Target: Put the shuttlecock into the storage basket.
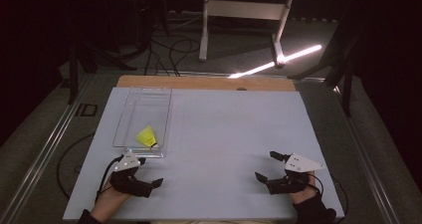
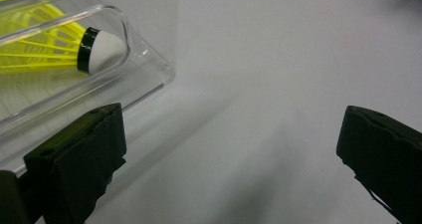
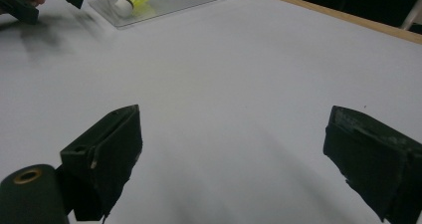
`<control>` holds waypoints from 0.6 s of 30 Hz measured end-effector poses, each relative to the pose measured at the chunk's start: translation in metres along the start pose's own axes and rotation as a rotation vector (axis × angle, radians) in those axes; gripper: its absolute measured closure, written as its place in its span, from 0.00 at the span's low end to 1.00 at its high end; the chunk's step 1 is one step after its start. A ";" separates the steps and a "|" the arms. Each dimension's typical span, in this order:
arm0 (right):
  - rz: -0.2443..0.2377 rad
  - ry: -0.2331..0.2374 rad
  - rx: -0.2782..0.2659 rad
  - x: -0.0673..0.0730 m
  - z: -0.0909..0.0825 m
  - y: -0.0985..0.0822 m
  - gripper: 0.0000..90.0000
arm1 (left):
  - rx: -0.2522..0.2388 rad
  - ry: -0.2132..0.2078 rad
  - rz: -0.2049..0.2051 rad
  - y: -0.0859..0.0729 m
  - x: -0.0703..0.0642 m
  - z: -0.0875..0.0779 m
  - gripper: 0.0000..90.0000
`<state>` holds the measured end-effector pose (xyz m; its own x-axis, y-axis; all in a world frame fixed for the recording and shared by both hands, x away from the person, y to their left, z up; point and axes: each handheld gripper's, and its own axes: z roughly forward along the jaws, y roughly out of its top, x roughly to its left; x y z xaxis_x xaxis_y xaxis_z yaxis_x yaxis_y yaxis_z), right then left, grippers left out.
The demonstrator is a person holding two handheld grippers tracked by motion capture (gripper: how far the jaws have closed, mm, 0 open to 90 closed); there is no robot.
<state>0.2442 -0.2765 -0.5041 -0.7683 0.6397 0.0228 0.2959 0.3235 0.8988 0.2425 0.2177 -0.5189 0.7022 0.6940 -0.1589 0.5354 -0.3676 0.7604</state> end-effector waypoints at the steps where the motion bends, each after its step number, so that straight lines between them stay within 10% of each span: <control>1: 0.004 -0.001 -0.002 0.000 0.000 0.000 0.09 | -0.016 0.018 0.002 0.000 0.000 0.000 0.00; 18: 0.002 -0.004 0.009 0.000 0.000 -0.001 0.09 | -0.018 0.068 0.023 -0.004 -0.001 0.008 0.00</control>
<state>0.2443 -0.2769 -0.5049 -0.7655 0.6430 0.0231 0.3027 0.3283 0.8948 0.2432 0.2133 -0.5262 0.6805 0.7261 -0.0983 0.5101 -0.3732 0.7750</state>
